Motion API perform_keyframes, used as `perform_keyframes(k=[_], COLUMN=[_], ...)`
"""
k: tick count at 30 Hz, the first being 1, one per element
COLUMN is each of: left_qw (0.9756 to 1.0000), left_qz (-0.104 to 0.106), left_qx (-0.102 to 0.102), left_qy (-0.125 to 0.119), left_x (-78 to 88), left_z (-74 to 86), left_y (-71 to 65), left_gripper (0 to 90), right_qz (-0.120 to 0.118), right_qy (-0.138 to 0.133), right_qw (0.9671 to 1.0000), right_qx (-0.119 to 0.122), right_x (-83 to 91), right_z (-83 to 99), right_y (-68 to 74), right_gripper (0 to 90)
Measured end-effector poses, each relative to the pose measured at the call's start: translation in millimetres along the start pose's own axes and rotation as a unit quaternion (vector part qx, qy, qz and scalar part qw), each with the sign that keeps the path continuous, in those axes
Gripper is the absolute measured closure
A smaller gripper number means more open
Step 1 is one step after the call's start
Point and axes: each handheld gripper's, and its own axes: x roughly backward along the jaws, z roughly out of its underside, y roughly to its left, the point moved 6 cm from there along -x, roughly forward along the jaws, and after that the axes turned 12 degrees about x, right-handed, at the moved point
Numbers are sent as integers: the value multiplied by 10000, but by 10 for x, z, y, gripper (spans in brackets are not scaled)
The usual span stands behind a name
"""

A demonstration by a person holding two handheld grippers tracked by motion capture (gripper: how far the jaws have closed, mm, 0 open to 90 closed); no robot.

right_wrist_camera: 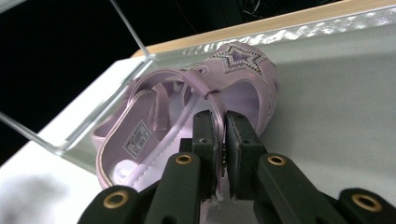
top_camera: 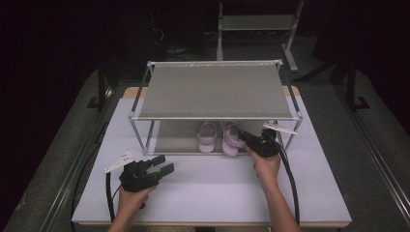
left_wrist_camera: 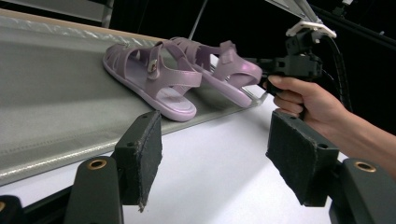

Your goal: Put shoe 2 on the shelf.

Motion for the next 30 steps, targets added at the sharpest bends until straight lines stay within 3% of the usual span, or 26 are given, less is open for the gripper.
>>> perform_keyframes(k=[3, 16, 21, 30], left_qw=[10000, 10000, 10000, 9999], left_qz=[12, 48, 62, 98], left_qx=[-20, 9, -5, -52], left_qy=[6, -57, -30, -24], left_x=[1, 29, 22, 25], left_z=[4, -11, -3, -9], left_y=[-8, 6, -2, -20], left_gripper=[352, 352, 352, 355], right_qz=[41, 206, 278, 425], right_qy=[84, 192, 279, 263], right_qw=[9999, 9995, 9986, 9974], right_qx=[108, 141, 356, 511], right_x=[-68, -207, -252, -312], right_z=[-14, -11, -14, -15], right_y=[10, -26, -36, -30], right_gripper=[824, 824, 824, 824])
